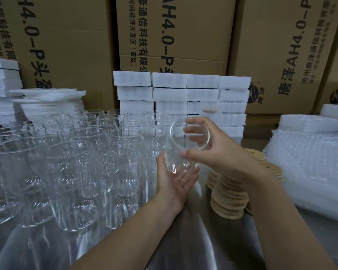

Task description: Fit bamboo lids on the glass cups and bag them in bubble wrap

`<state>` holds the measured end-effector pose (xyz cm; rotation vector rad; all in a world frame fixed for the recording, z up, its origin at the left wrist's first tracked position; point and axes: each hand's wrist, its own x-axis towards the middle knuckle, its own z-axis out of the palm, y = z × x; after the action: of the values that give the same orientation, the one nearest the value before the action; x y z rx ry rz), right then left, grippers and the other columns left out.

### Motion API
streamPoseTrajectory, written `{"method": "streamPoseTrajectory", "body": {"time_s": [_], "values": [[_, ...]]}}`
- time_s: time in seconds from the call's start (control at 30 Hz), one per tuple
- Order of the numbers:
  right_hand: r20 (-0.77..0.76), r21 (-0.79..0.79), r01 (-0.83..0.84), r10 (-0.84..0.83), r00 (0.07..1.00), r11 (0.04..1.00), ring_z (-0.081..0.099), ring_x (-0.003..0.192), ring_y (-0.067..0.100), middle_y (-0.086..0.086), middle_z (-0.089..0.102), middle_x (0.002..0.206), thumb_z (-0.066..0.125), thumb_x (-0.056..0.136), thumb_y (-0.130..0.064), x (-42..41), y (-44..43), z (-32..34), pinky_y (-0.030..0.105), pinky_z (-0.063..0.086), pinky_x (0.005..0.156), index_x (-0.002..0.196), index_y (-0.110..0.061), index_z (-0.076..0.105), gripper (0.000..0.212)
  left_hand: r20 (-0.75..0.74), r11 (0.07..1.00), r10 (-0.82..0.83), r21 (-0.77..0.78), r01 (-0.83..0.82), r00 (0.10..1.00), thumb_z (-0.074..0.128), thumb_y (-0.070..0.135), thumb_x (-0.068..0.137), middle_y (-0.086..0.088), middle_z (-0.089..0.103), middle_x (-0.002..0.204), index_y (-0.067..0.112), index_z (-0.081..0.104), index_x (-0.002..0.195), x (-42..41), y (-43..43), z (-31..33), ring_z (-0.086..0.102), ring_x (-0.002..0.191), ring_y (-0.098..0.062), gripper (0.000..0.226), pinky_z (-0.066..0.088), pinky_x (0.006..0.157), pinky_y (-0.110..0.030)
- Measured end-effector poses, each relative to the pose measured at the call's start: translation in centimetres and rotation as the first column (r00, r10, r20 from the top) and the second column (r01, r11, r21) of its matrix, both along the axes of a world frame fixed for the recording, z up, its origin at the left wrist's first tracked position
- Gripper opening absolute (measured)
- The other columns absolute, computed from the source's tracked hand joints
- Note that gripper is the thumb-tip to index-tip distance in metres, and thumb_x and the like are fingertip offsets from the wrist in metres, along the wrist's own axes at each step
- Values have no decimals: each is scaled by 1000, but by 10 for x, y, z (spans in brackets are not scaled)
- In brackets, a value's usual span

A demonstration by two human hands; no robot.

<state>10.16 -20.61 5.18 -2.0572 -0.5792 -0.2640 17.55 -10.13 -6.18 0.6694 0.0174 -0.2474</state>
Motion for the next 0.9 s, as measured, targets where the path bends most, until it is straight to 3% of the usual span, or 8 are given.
{"method": "streamPoseTrajectory", "body": {"time_s": [0.1, 0.17, 0.27, 0.4, 0.57, 0.7, 0.8, 0.9], "values": [[76, 301, 159, -190, 979, 940, 58, 108, 2, -18, 56, 120, 63, 64, -72, 5, 6, -1, 26, 48, 86, 130, -38, 41, 77, 91, 995, -13, 103, 3, 996, 59, 67, 80, -14, 70, 115, 19, 58, 104, -16, -1, 13, 70, 102, -29, 53, 58, 81, -44], [59, 477, 239, -302, 951, 846, 57, 115, 9, -12, 54, 129, 50, 70, -79, 11, 10, -3, 39, 46, 99, 136, -35, 38, 80, 164, 993, -56, 111, 38, 985, 68, 67, 66, -8, 75, 100, 28, 57, 105, -27, -3, 26, 74, 86, -25, 56, 59, 62, -37], [44, 629, 282, -396, 917, 724, 50, 125, 15, -9, 44, 141, 42, 85, -70, 15, 11, -6, 46, 40, 107, 140, -35, 33, 66, 296, 981, -96, 190, 40, 950, 77, 63, 53, -1, 72, 111, 39, 60, 108, -40, -4, 37, 74, 86, -25, 62, 60, 63, -39], [55, 654, 337, -487, 872, 677, 53, 112, 3, -17, 48, 127, 51, 93, -50, 17, 10, -9, 39, 46, 100, 122, -36, 40, 34, 344, 977, -74, 211, 0, 936, 78, 54, 50, -1, 64, 126, 38, 63, 110, -45, -4, 38, 66, 109, -29, 63, 59, 66, -40], [178, 496, 406, -548, 817, 767, 41, 112, -10, -12, 40, 125, 56, 91, -24, 19, 21, -19, 14, 37, 93, 111, -32, 46, 23, 298, 977, -98, 212, 34, 950, 73, 45, 60, -8, 64, 111, 25, 59, 115, -45, -2, 37, 68, 62, -17, 61, 58, 60, -35], [178, 371, 490, -579, 796, 788, 46, 119, 22, -6, 35, 134, 55, 89, -20, 19, 27, -24, 42, 40, 102, 111, -29, 49, 24, 261, 961, -108, 274, 34, 959, 70, 52, 53, -10, 60, 96, 19, 60, 125, -42, 1, 34, 58, 51, -16, 80, 54, 61, -32], [138, 336, 494, -561, 816, 802, 46, 123, 29, -3, 29, 143, 55, 91, -18, 18, 29, -24, 43, 36, 105, 116, -27, 52, 27, 229, 961, -120, 271, 55, 966, 64, 51, 63, -7, 61, 85, 17, 58, 127, -39, 3, 33, 52, 43, -12, 73, 53, 64, -33], [139, 307, 488, -546, 826, 817, 47, 123, 29, -6, 29, 145, 55, 90, -17, 17, 32, -24, 41, 35, 106, 116, -26, 55, 27, 215, 960, -183, 252, 126, 959, 72, 55, 68, -5, 61, 75, 17, 57, 126, -40, 5, 35, 57, 48, -14, 71, 54, 55, -29]]}}
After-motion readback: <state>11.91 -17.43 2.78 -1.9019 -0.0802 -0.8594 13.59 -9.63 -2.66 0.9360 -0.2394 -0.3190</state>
